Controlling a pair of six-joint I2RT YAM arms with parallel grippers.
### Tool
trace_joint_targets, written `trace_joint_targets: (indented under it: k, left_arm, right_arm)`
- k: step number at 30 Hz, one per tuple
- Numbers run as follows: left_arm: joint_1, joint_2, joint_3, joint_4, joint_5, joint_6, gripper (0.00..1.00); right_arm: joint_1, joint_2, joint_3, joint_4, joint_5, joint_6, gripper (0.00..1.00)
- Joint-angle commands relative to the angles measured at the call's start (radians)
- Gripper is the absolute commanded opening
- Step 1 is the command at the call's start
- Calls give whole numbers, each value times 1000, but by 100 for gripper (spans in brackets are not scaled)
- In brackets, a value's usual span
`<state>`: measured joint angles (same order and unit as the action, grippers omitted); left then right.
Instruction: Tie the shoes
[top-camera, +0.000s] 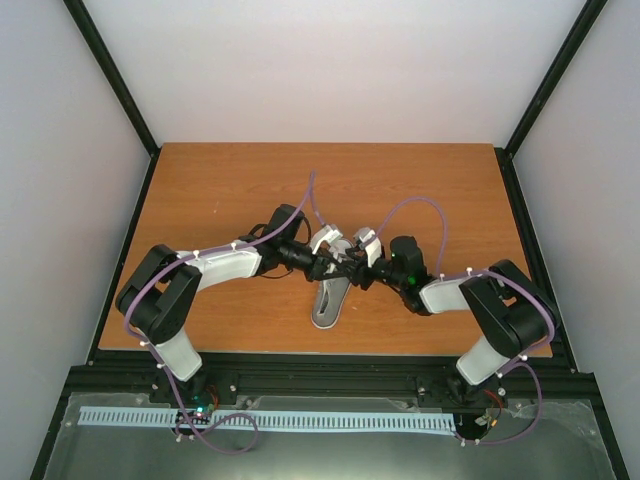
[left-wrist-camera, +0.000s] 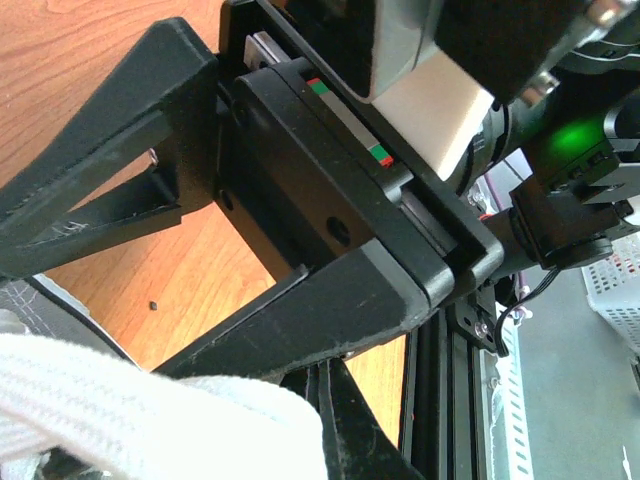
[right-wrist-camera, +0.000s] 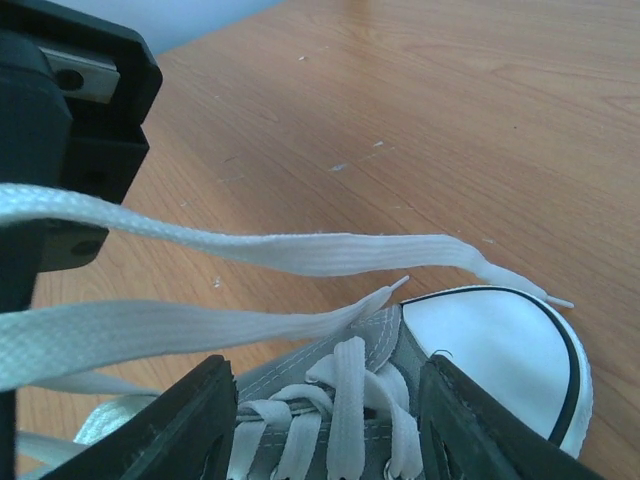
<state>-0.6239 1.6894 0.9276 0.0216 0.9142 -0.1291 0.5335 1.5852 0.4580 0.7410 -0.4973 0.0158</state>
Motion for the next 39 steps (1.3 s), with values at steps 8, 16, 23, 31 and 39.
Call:
trace_joint_targets:
  k: [8, 16, 23, 31, 39]
  left_arm:
    - [4, -21, 8, 36, 58, -6, 1]
    - [6, -36, 2, 45, 68, -12, 1]
    - [40, -51, -20, 68, 104, -23, 1]
    - [43, -60, -20, 78, 173, -24, 1]
    - [43, -46, -13, 71, 193, -24, 1]
  right_arm:
    - [67, 125, 31, 176, 55, -91, 50]
    - [90, 187, 41, 265, 107, -89, 49]
    - [93, 191, -31, 313, 159, -77, 49]
    - [94, 193, -52, 326, 163, -71, 50]
    - [110, 199, -15, 328, 108, -78, 52]
